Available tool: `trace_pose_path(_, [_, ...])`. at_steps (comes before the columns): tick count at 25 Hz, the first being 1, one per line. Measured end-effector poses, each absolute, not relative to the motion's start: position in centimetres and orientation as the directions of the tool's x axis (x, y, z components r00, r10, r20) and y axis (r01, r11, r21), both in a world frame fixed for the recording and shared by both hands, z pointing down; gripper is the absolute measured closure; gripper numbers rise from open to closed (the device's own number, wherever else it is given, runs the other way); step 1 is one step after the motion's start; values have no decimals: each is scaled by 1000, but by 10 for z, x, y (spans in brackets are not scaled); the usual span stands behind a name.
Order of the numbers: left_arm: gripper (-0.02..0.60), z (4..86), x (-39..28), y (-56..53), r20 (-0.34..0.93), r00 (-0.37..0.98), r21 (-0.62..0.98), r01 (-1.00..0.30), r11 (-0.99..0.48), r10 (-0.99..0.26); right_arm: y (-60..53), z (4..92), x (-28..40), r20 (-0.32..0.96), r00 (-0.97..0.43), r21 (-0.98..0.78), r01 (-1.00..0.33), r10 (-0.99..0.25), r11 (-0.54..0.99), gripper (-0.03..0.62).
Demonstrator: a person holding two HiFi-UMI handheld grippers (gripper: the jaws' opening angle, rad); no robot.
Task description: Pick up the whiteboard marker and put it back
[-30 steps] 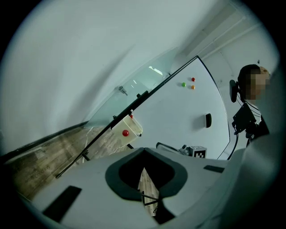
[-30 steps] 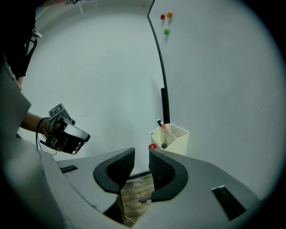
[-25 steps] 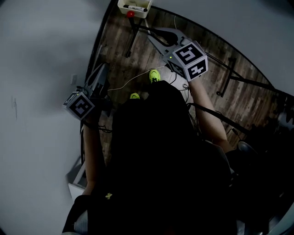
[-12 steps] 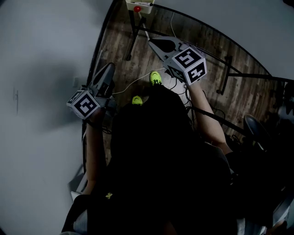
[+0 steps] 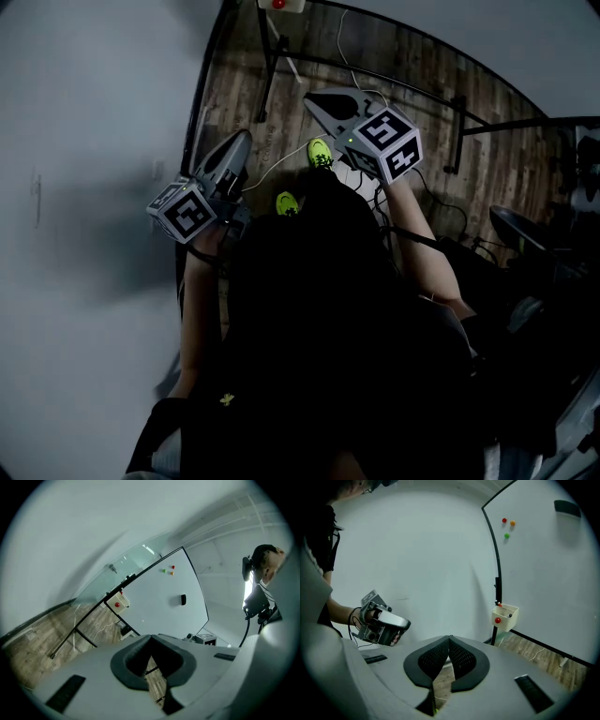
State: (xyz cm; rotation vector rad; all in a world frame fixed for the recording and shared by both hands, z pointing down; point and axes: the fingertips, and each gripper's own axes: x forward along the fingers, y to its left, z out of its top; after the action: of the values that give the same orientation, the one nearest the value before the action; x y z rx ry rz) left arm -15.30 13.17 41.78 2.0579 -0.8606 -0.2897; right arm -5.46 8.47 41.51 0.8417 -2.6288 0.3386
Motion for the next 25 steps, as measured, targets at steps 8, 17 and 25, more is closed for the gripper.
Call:
trace_pose_path(8, [549,426,-133,166,97,795,819,-406,-406,-599,143,418,-42,428,-727,-148,-643,-537,751,592])
trace_pose_path(17, [549,426,-134,164,102,783,825,-411,-388,-614,148,417,-40,419,-741,-164,-630,-525,759,592])
trace_pose_path(25, [549,427,-129,165,110,786,822,-415,-389,-608,155,414,-46,397,-757,-175,-617,-519,767,594])
